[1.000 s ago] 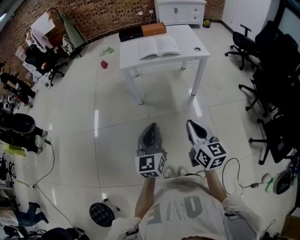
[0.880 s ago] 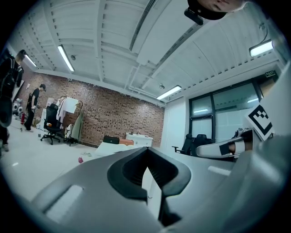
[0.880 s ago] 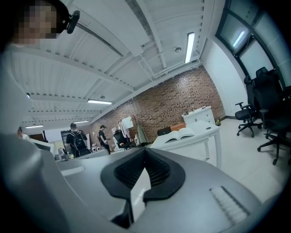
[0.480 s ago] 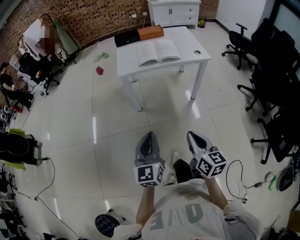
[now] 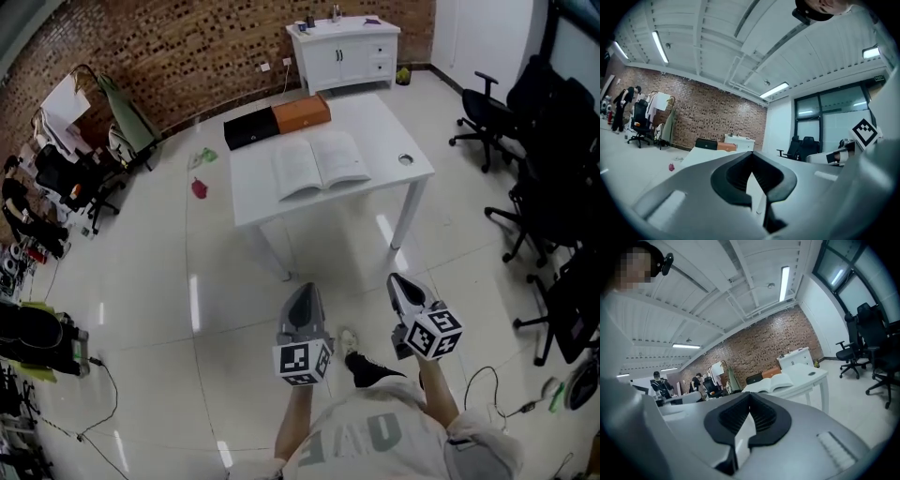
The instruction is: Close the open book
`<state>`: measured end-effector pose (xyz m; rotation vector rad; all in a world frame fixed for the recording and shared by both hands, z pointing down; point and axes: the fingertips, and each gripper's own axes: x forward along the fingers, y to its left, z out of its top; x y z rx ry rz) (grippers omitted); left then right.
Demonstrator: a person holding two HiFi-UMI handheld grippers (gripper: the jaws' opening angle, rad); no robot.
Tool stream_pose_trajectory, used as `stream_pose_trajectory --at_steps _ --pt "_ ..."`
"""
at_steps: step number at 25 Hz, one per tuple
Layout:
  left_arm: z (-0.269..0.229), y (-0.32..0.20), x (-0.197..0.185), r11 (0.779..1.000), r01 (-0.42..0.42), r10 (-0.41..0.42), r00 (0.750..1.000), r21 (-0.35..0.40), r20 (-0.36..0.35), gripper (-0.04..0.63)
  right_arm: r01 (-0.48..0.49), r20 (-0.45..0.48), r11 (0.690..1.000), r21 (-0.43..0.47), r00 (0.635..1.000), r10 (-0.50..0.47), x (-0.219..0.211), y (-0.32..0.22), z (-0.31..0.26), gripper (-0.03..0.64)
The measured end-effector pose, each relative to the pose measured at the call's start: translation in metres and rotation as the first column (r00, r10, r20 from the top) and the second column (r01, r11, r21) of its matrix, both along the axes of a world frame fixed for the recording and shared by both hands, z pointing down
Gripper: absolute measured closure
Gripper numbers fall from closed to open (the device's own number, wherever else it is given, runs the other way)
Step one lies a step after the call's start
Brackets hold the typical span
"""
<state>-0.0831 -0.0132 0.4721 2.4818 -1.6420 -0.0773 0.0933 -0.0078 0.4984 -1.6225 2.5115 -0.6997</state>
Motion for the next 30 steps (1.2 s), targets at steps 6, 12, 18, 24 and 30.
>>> stream_pose_trajectory --at_steps 6,12,18,24,30 --pt "-0.032 -0.108 -0.006 0.997 0.026 -0.027 0.999 0.074 0.018 0.583 0.093 -0.032 0.995 0.048 0.995 -0.091 -0.015 -0.124 -0.026 0.615" --pt "-0.020 -0.176 -0.026 0.997 0.072 -0.072 0.997 0.029 0.008 0.583 0.183 0.002 0.978 0.098 0.983 -0.184 -0.054 -0.200 -0.038 0.614" --pt "-0.009 -0.257 -0.027 0.999 0.036 -0.036 0.999 0.011 0.007 0.583 0.155 0.077 0.982 0.106 0.983 -0.164 -0.072 -0.272 -0.034 0.499" --pt "-0.012 -0.339 -0.027 1.000 0.001 -0.001 1.000 0.025 0.011 0.583 0.130 0.120 0.987 0.091 0.983 -0.141 -0.083 -0.349 -0.034 0.476" --pt "0.008 -0.387 -0.036 0.999 -0.017 0.017 1.000 -0.026 0.000 0.583 0.038 0.123 0.998 -0.054 0.992 -0.031 -0.087 -0.398 0.020 0.423"
